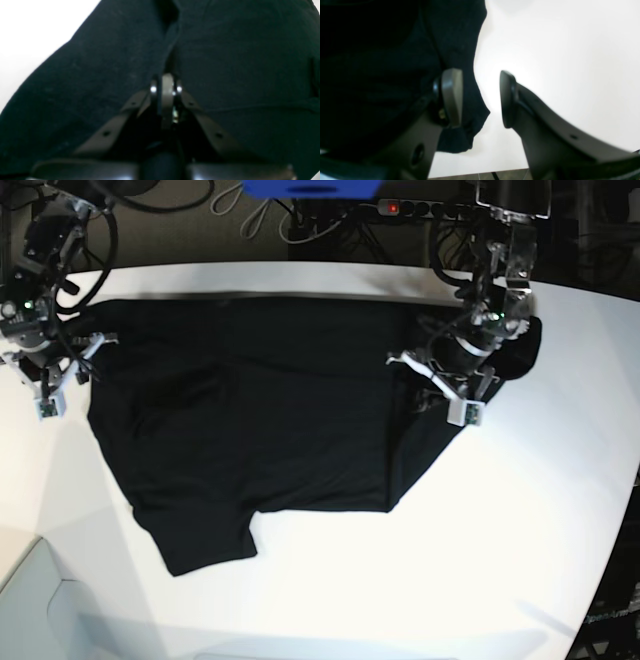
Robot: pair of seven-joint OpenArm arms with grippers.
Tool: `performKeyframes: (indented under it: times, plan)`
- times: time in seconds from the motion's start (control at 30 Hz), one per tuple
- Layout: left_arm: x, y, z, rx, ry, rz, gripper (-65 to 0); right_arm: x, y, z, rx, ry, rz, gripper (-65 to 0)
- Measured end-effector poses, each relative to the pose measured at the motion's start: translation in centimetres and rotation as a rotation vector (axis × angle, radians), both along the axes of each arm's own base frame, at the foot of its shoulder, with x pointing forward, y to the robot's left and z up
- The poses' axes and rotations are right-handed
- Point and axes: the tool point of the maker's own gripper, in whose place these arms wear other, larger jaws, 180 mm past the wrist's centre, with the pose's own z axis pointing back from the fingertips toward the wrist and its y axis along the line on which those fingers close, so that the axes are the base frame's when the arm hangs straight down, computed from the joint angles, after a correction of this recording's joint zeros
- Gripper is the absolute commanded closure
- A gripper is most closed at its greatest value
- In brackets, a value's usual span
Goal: Layout the t-shirt on the table in an organized manner, then fold the t-shirt properly
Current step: 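Grasp the shirt's side edge with the left gripper and tug it outward, then move both grippers to the shirt hem corners and grasp them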
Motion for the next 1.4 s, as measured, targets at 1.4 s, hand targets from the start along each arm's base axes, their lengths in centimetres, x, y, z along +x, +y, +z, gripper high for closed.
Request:
performKeyframes:
  times: [1.4]
  plan:
    - [9.8, 9.4, 10.8, 0.063, -0.212, 0.205, 0.0, 17.1, 5.1, 2.9, 0.102, -0.07, 0.215, -36.1]
